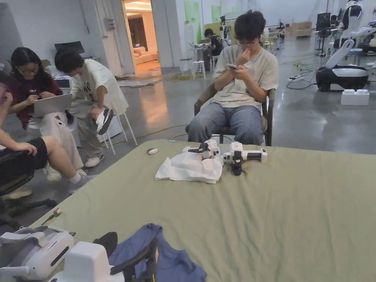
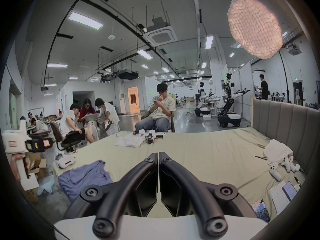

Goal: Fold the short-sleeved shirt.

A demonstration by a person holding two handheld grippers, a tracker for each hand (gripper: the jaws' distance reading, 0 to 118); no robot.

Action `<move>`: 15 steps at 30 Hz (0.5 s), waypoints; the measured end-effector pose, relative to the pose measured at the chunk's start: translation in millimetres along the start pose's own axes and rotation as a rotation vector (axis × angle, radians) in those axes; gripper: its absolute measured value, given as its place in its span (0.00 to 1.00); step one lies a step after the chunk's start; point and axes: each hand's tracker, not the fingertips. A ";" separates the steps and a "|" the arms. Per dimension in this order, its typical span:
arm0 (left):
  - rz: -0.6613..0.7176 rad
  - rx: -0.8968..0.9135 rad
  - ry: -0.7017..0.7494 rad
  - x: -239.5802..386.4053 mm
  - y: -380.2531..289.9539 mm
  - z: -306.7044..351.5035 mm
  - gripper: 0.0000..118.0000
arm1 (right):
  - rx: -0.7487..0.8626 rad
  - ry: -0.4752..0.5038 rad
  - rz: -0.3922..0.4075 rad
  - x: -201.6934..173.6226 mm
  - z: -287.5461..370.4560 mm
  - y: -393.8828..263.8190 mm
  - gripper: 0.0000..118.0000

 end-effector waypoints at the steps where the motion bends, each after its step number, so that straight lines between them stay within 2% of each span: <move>1: 0.003 -0.052 -0.016 -10.4 -13.9 -18.5 0.71 | -0.017 0.001 0.015 1.4 -0.2 -4.9 0.00; 4: 0.136 -0.217 -0.142 -48.5 -58.0 -79.7 0.73 | -0.076 -0.015 0.042 4.2 -1.1 -16.6 0.00; 9: 0.164 -0.477 -0.027 -79.1 -117.8 -178.7 0.73 | -0.167 -0.065 0.036 16.6 -2.0 -33.3 0.00; 13: 0.190 -0.614 -0.070 -89.5 -153.7 -235.6 0.72 | -0.266 -0.118 0.003 27.9 -10.4 -49.5 0.00; 14: 0.171 -0.639 -0.062 -90.2 -162.4 -247.9 0.69 | -0.297 -0.126 0.000 30.2 -13.1 -53.5 0.00; 15: 0.161 -0.659 -0.035 -89.7 -167.8 -253.4 0.62 | -0.318 -0.137 0.003 31.6 -14.9 -56.9 0.00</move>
